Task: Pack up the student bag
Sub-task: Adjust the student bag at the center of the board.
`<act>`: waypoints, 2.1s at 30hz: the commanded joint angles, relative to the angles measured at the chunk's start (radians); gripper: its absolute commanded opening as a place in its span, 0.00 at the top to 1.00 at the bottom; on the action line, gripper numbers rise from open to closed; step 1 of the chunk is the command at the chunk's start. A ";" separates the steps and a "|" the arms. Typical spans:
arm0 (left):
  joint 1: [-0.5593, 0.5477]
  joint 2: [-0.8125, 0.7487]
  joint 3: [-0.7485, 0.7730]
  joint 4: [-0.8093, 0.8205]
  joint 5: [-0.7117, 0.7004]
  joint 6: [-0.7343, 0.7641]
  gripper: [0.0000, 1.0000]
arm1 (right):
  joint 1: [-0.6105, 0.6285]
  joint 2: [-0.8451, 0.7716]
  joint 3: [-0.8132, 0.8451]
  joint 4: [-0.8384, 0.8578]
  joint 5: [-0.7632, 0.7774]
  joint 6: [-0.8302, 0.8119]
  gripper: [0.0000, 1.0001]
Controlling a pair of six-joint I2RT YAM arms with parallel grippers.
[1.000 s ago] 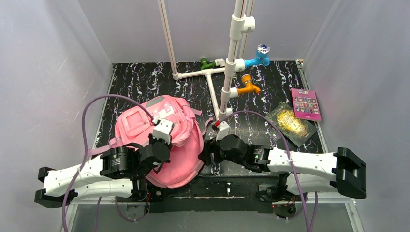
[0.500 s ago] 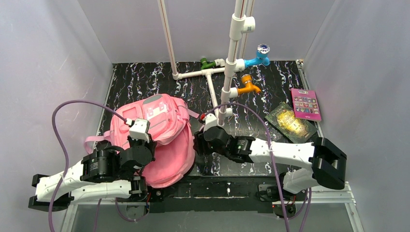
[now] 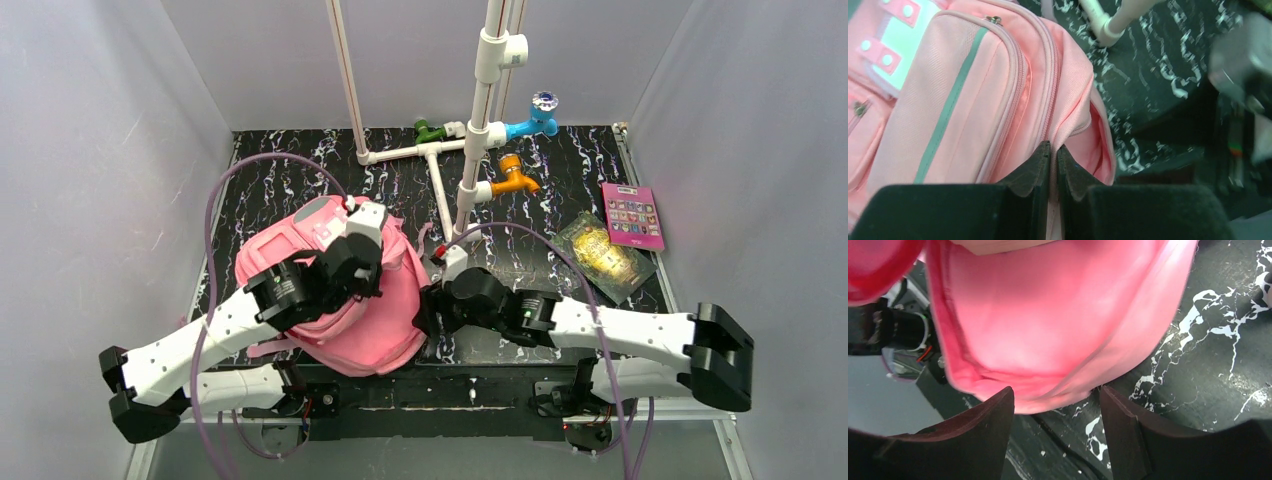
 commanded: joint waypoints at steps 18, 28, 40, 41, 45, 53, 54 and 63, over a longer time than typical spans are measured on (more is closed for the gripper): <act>0.260 0.065 0.224 0.279 0.522 0.104 1.00 | 0.261 0.211 0.087 0.290 0.121 -0.149 0.28; 0.283 0.061 0.268 0.176 0.436 0.070 1.00 | 0.297 0.308 0.125 0.267 0.210 -0.336 0.13; 0.319 0.013 0.137 0.093 0.275 0.056 1.00 | 0.400 0.332 -0.021 0.284 0.600 -0.402 0.86; 0.321 0.007 0.122 0.088 0.254 0.060 1.00 | 0.380 0.353 0.011 0.307 0.581 -0.438 0.99; 0.349 0.006 0.069 0.077 0.180 0.096 1.00 | 0.292 0.444 0.130 0.343 0.444 -0.558 0.99; 0.512 0.155 0.128 0.053 0.334 0.272 0.61 | 0.168 0.459 0.208 0.368 0.212 -0.513 0.99; 0.523 0.168 0.159 0.025 0.348 0.275 0.50 | 0.152 0.452 0.212 0.370 0.183 -0.481 0.99; 0.542 -0.106 0.192 -0.174 0.358 0.127 0.02 | 0.073 0.446 0.344 0.273 -0.005 -0.279 0.99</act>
